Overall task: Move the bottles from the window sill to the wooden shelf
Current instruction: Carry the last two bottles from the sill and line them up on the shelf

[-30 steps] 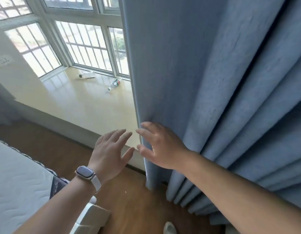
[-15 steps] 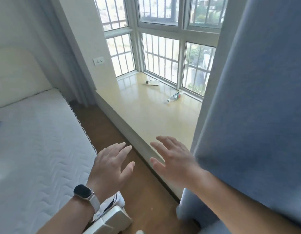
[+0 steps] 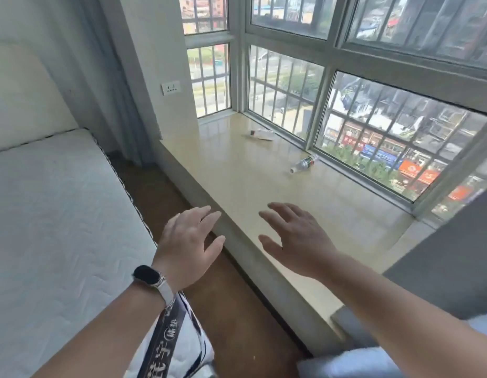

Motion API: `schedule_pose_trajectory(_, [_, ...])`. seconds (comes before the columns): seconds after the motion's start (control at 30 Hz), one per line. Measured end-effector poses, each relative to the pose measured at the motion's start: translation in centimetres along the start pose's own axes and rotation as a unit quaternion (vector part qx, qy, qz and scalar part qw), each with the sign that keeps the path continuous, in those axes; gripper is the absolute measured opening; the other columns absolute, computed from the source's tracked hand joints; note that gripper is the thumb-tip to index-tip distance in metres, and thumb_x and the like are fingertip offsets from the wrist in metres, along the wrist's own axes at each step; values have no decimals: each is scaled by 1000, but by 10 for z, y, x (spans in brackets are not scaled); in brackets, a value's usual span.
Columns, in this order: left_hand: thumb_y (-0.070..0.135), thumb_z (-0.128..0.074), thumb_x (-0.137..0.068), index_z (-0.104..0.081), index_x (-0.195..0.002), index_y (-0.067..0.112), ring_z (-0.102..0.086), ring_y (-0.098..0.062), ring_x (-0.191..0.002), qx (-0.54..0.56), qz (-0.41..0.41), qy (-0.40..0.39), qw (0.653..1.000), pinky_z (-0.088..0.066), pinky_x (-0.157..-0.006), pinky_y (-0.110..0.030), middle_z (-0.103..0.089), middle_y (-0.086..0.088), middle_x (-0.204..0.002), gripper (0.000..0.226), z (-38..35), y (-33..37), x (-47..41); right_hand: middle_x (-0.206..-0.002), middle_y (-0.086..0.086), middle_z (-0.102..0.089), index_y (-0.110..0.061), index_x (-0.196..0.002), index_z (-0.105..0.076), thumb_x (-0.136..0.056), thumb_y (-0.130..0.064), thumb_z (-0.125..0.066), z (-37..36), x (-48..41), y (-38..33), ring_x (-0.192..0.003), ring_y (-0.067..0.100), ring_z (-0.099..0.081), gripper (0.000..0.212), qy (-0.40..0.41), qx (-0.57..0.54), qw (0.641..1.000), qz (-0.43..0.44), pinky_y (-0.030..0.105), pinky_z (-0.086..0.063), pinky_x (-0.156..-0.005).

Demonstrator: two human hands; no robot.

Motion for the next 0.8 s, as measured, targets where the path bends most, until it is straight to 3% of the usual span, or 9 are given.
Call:
schedule_pose_trajectory(0.07, [50, -46, -88, -63, -127, 21, -52, -24, -125, 1, 3, 3, 1000, -39, -105, -51, -61, -3, -133, 51, 1, -23, -14, -148, 3, -45, -24, -140, -48, -90, -58, -29, -1, -23, -8, -138, 27, -36, 64, 2, 9, 1000, 0, 40, -31, -109])
schedule_pose_trajectory(0.27, [49, -47, -88, -64, -124, 20, -52, -25, -123, 6, 10, 23, 1000, -40, -104, -50, -61, -5, -132, 49, 7, -68, -46, -155, -1, -34, -27, -147, -38, -98, -51, -41, -6, -87, -26, -143, 22, -24, 54, -3, 17, 1000, 21, 36, -21, -113])
schedule_pose_trajectory(0.6, [48, -47, -87, -65, -126, 19, -55, -30, -122, -13, 47, 14, 999, -41, -104, -50, -62, -8, -131, 52, -21, -116, -100, -155, 1, -35, -28, -147, -38, -98, -53, -39, -40, -178, -2, -143, 24, -26, 55, -36, 23, 997, 57, 38, -21, -113])
schedule_pose_trajectory(0.8, [47, -47, -89, -62, -128, 20, -55, -29, -124, -56, 82, -2, 995, -42, -103, -51, -62, -6, -132, 50, -43, -135, -159, -148, 3, -46, -26, -142, -45, -92, -58, -29, -52, -258, 24, -137, 27, -39, 61, -35, 24, 992, 115, 42, -32, -108])
Point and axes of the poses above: each hand's wrist, its own x-axis away from the middle knuckle, its own z-axis out of the back of the hand, y = z × x, the point moved 7 cm from there along -x, towards the middle knuckle
